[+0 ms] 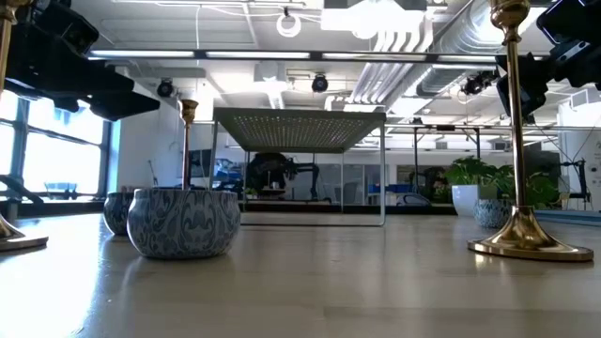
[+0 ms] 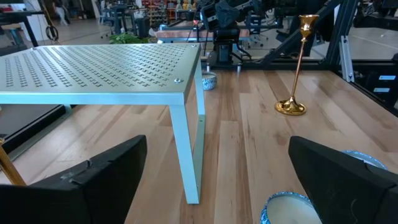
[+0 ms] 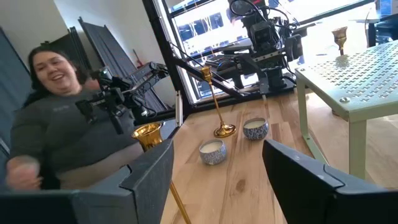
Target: Pick & Place candle stick holders
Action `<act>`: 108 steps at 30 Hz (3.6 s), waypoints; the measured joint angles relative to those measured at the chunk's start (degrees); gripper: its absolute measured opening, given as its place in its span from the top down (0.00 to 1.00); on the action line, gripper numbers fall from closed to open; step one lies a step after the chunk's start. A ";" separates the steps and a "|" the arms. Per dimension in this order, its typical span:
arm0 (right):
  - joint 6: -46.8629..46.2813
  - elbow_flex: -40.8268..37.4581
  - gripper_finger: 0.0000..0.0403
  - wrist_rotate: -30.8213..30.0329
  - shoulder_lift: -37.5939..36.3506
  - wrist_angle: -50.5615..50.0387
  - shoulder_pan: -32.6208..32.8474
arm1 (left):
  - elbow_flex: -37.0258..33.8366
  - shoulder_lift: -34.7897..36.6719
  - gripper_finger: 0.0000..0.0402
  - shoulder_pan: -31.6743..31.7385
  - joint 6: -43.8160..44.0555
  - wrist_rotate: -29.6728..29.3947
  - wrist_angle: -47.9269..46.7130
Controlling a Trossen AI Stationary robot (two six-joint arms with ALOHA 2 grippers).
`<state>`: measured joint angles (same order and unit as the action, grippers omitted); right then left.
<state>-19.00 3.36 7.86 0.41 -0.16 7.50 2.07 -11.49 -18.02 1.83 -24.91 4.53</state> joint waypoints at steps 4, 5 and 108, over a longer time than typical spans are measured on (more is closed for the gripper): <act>0.00 0.01 0.40 0.01 0.00 0.01 0.00 | 0.00 0.00 0.04 0.02 -0.02 0.00 0.00; 0.00 0.00 0.40 0.02 0.00 0.01 -0.01 | 0.00 -0.01 0.04 0.01 0.00 -0.02 -0.01; 21.42 0.00 0.44 -31.52 0.02 10.94 -0.02 | 27.37 -1.86 0.04 0.00 -9.31 -15.03 -24.66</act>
<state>2.42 3.36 -23.66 0.43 10.78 7.49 29.43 -13.34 -18.02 -7.48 -39.93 -20.13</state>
